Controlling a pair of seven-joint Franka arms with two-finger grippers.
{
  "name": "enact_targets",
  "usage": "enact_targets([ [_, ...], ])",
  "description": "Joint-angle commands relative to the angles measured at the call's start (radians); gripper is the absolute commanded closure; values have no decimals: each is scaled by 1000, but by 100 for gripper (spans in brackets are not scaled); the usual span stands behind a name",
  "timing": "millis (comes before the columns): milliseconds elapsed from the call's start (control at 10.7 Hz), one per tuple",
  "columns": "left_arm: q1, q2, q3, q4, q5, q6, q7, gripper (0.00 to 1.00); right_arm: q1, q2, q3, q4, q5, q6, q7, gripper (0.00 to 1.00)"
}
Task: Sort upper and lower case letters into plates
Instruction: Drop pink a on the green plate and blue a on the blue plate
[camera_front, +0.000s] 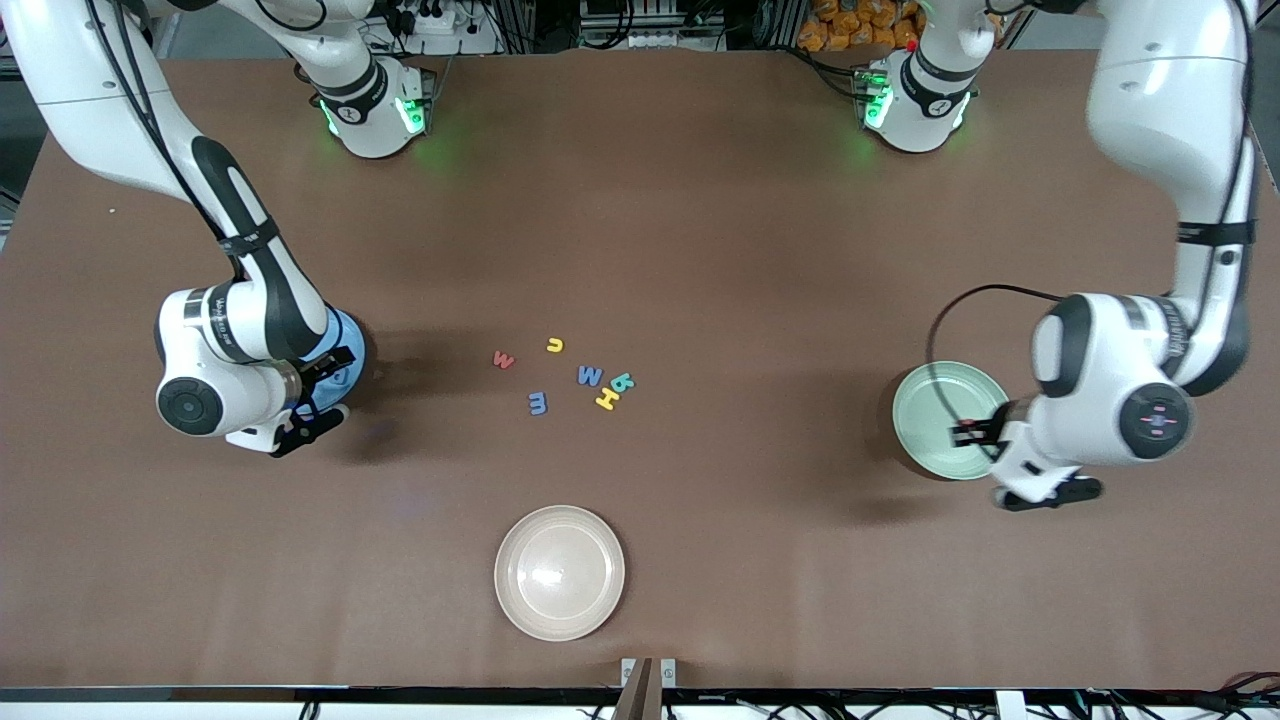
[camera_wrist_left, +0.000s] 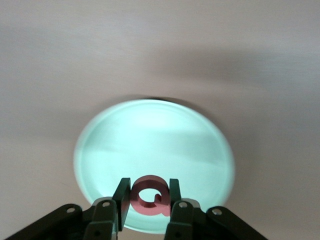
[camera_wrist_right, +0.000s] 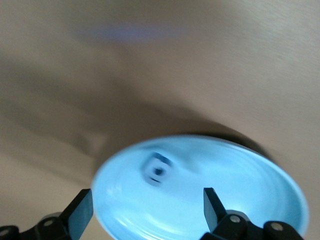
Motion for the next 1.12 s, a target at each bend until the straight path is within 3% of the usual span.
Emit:
enact_targets([
  [0,13,5,-15,-36,25,40,47,94,84,-10,10,2,80,1,98,2],
  [94,6,10,-17,-46,25,40,47,66,135,-16,11,2,123,9,196,2],
  [187,6,11,-17,-60,27,44,50,24,163,-16,14,-1,133,24,320,1],
  [281,9,11,-17,-66,28,46,65,9,184,-18,14,-4,163,46,429,0],
  [374,10,7,-18,-68,28,44,106,0,222,-9,11,-7,224,97,529,0],
  [655,10,-56,-32,-57,13,28,118,0,318,-1,9,-8,232,168,841,1],
  [842,3,-61,-49,-40,1,26,96,0,376,5,9,-71,232,300,1020,1],
  [1030,7,-61,-69,-31,-20,28,-3,0,416,7,-2,-76,222,337,1101,1],
])
